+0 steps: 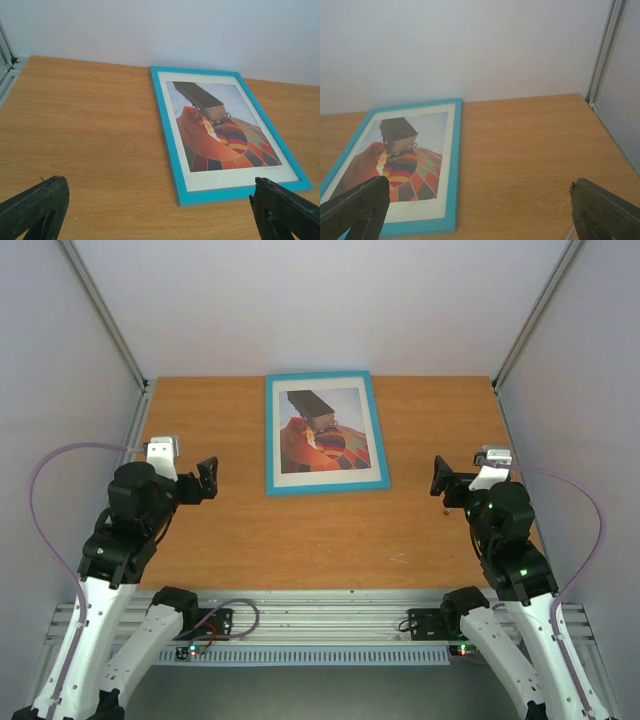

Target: Take the photo out of the frame

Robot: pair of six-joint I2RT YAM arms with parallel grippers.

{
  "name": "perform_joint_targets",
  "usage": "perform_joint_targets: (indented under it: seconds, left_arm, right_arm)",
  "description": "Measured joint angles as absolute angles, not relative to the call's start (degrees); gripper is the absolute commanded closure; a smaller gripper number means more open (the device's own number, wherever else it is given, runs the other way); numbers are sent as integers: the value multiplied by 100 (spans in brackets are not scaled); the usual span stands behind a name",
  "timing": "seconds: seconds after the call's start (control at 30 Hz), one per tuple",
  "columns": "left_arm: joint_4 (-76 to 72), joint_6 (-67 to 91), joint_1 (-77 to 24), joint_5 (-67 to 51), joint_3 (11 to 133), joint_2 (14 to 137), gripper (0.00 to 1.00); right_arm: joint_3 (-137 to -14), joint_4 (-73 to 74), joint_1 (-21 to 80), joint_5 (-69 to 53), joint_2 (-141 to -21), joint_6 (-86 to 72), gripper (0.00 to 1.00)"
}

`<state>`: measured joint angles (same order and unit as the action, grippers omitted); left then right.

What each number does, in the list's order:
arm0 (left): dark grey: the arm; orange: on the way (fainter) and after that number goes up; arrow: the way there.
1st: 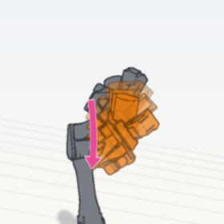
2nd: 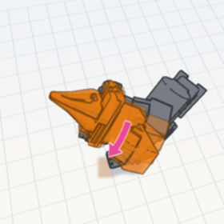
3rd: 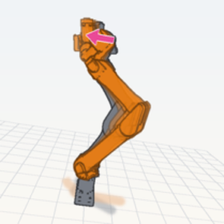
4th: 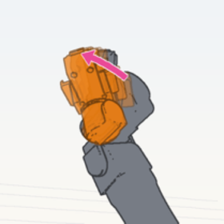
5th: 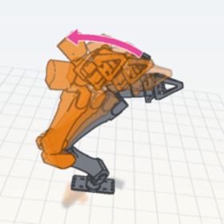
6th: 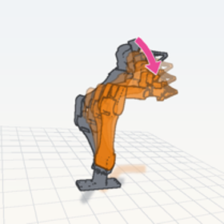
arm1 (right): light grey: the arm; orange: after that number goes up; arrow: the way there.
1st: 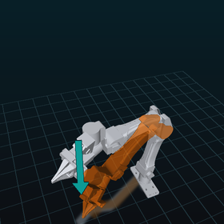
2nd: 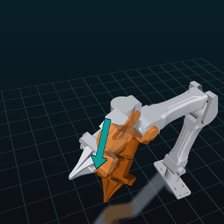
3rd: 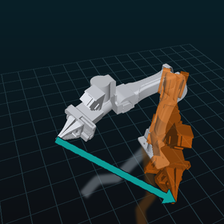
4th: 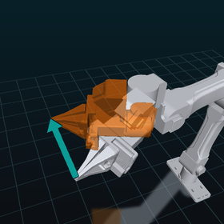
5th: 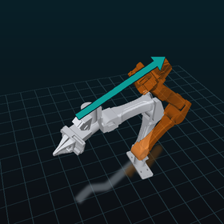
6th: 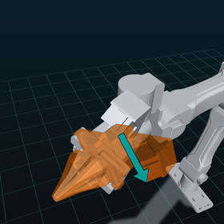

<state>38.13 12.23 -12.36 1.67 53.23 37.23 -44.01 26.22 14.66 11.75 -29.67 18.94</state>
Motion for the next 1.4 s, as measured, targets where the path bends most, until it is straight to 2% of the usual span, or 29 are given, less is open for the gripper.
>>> perform_joint_targets:
  seconds: [0.37, 0.53, 0.9, 1.13, 1.4]
  left_arm:
    - [3701, 1470, -1216, 209, 5299, 3754, 1]
    - [3721, 1822, -1210, 248, 5308, 4143, 0]
    - [4088, 2401, -1212, -200, 5865, 6477, 1]
    - [4185, 2464, -1468, -248, 6399, 8121, 0]
    - [4211, 2401, -1914, -250, 7181, 9555, 9]
  right_arm:
    - [-4447, 2700, 1466, 1068, -2930, 1756, 2]
    - [-4488, 2812, 1470, 1002, -2740, 1525, 2]
    - [-4342, 3247, 2018, 1542, -1551, 987, 2]
    - [-4141, 3352, 2373, 1741, -1487, 812, 2]
    - [-4101, 3358, 2786, 1787, -1487, 768, 2]
